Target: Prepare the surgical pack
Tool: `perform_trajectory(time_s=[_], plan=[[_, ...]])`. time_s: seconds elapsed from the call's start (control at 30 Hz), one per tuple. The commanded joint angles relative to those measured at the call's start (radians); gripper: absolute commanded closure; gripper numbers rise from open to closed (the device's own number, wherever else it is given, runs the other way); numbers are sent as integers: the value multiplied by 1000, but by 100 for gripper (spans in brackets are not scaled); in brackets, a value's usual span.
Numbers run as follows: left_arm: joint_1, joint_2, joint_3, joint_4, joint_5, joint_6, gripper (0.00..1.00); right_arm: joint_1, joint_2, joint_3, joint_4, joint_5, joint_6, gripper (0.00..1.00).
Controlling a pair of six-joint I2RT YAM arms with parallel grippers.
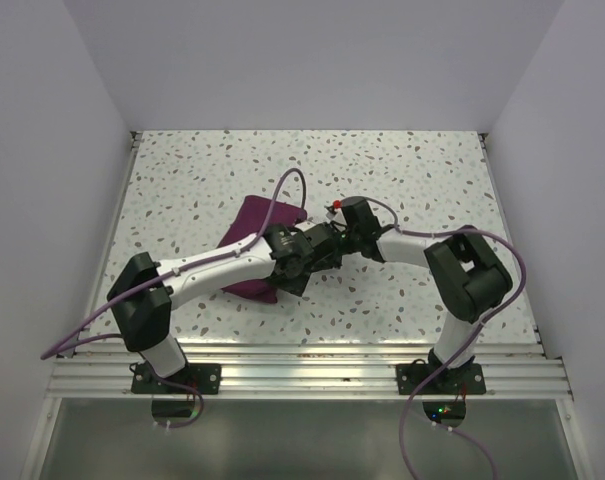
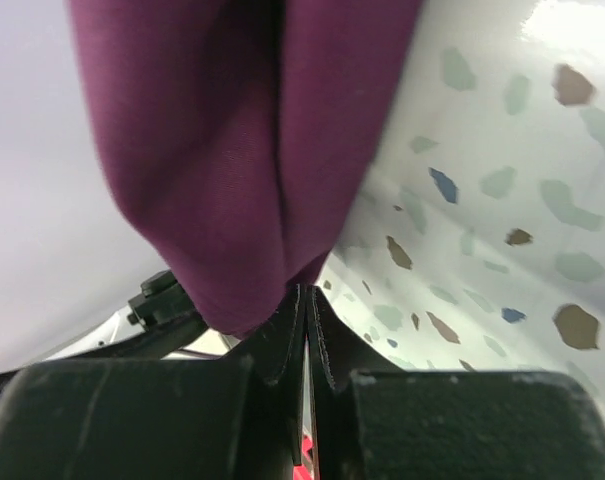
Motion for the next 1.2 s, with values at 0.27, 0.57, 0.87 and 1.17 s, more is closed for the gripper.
perform_trajectory(time_s=[0.27, 0.57, 0.87, 1.17], plan=[[-18, -31, -87, -3, -195, -96, 36, 25, -78, -43, 70, 49, 40, 98], [-12, -36, -124, 31, -203, -76, 69, 73, -63, -14, 90, 63, 79, 98], [2, -71, -147, 53, -177, -50, 97, 108, -43, 15, 141, 66, 142, 99], [2, -94, -128, 66, -167, -30, 100, 151, 56, 81, 241, 110, 229, 100]])
